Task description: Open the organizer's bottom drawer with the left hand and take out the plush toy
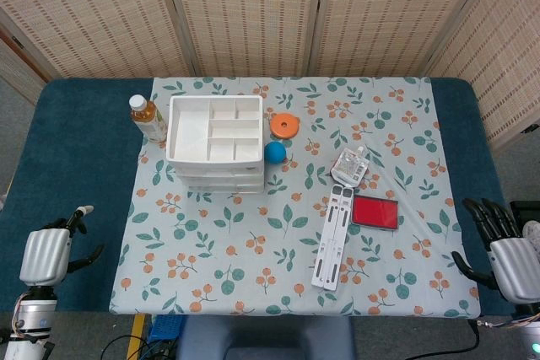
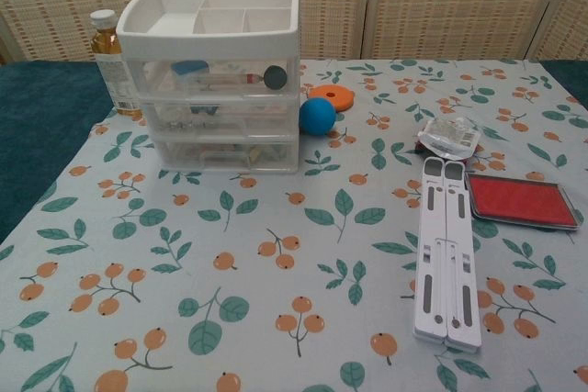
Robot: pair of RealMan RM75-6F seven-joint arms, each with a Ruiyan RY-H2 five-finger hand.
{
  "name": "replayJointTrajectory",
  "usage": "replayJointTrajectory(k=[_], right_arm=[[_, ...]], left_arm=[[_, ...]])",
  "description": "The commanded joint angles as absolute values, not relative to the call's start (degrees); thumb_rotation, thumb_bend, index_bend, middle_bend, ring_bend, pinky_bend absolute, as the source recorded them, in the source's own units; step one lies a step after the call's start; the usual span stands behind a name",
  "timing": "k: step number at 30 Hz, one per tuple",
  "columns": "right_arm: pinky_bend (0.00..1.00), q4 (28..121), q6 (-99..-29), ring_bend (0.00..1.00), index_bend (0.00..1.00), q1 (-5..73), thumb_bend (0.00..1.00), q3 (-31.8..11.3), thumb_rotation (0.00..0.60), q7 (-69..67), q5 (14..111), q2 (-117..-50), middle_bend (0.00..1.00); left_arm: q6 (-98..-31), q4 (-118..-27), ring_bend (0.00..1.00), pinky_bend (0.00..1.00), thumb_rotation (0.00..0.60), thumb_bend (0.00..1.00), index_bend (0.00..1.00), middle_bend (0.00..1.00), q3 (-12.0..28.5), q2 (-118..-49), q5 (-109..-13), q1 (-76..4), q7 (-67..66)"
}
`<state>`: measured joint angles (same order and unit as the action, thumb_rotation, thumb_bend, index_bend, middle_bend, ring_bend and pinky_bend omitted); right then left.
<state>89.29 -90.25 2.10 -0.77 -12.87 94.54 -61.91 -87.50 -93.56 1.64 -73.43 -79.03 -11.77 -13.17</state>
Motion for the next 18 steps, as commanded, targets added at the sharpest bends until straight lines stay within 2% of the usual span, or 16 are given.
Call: replayJointTrajectory(k=[1,12,18], right_arm=[[0.04,89.46,-90.41,0.0,0.0,2.09,0.34,-0.81,0.6,-12.74,94.55,-61.85,0.08],[0.04,90.29,-92.45,0.0,0.0,1.35,0.34,-1.1,0.6,-12.27,94.63,-61.32,0.08],[0.04,90.54,-93.29,0.0,0.0,0.89,0.34,-1.16,0.6,-12.23,94.58,-61.13,0.08]], left_arm=[[-87.09,-93.76,0.46,0.56,0.6,0.2,0.25,0.51,1.79,-73.46,-79.06,-11.59,-12.72],[-83.82,-93.6,0.46,0.56,0.6,0.2,0.26,0.51,3.0,-73.27,-82.25,-13.51,-9.15],[-77.49,-96.13,0.48,0.67,0.6,0.2,0.28,0.51,3.4,-73.18,-84.44,-17.2,-0.62]])
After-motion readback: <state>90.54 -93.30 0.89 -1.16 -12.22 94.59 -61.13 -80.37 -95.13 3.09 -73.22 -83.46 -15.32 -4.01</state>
